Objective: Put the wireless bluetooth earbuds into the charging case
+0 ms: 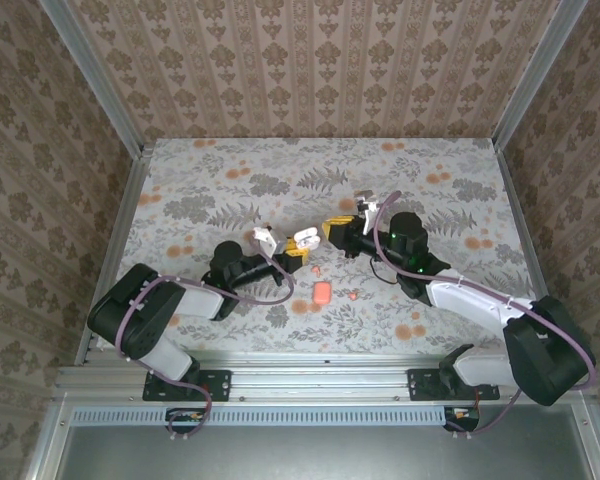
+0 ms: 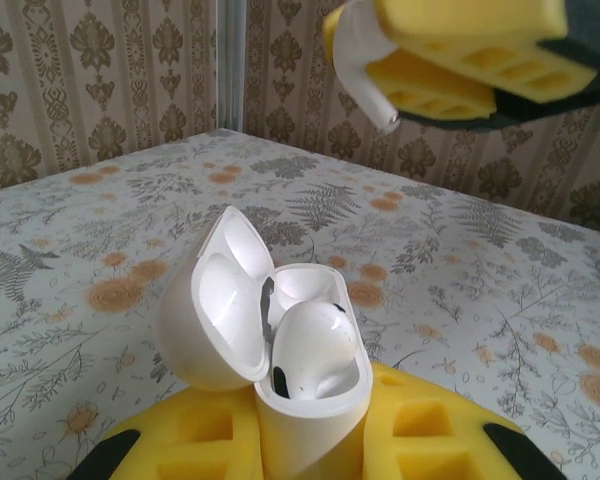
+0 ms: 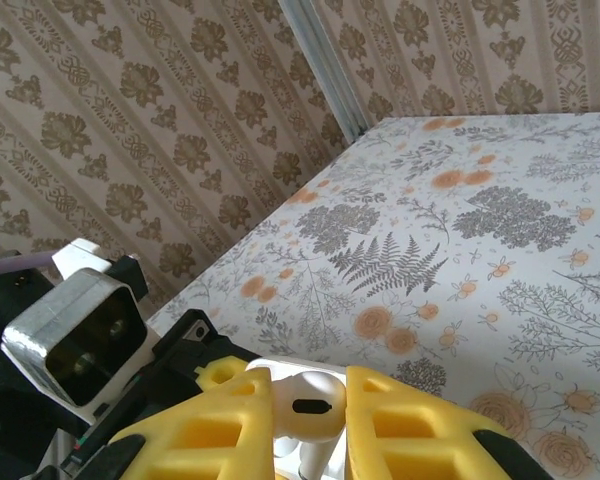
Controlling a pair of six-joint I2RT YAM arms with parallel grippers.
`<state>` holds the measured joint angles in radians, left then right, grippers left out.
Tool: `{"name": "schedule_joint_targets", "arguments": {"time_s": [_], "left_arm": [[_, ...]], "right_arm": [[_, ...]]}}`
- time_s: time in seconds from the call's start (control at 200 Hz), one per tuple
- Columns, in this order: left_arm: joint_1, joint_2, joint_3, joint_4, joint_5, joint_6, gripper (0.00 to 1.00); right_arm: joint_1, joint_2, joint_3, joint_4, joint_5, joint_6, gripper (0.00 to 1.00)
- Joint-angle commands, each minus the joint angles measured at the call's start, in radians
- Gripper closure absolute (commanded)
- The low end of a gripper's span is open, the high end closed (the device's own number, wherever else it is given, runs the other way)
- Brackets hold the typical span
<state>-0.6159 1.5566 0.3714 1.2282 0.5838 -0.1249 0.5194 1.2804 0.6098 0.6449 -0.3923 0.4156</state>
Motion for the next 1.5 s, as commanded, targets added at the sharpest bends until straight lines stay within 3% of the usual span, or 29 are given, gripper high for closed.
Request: {"name": "schedule_joint_targets", "arguments": {"time_s": [0.0, 0.705, 1.315, 1.495], "left_arm": [[-0.007, -0.026, 0.032, 0.047, 0.012, -0.042, 0.95], [-0.011, -0.053, 0.04, 0.045, -0.004, -0.065, 0.95], [-0.012, -0.073, 0.039, 0.044, -0.045, -0.069, 0.95], [-0.012, -0.078, 0.038, 0.044, -0.046, -0.069, 0.95]], "right_arm": [[0.012, 0.024, -0.022, 0.081, 0.051, -0.008, 0.81], [0.056, 0.182, -0.005, 0.24, 0.091, 0.004, 0.81], [0.105, 0.119, 0.001, 0.039, 0.1, -0.13, 0.81], [0.107, 0.119, 0.001, 0.037, 0.101, -0.114, 0.76]]}}
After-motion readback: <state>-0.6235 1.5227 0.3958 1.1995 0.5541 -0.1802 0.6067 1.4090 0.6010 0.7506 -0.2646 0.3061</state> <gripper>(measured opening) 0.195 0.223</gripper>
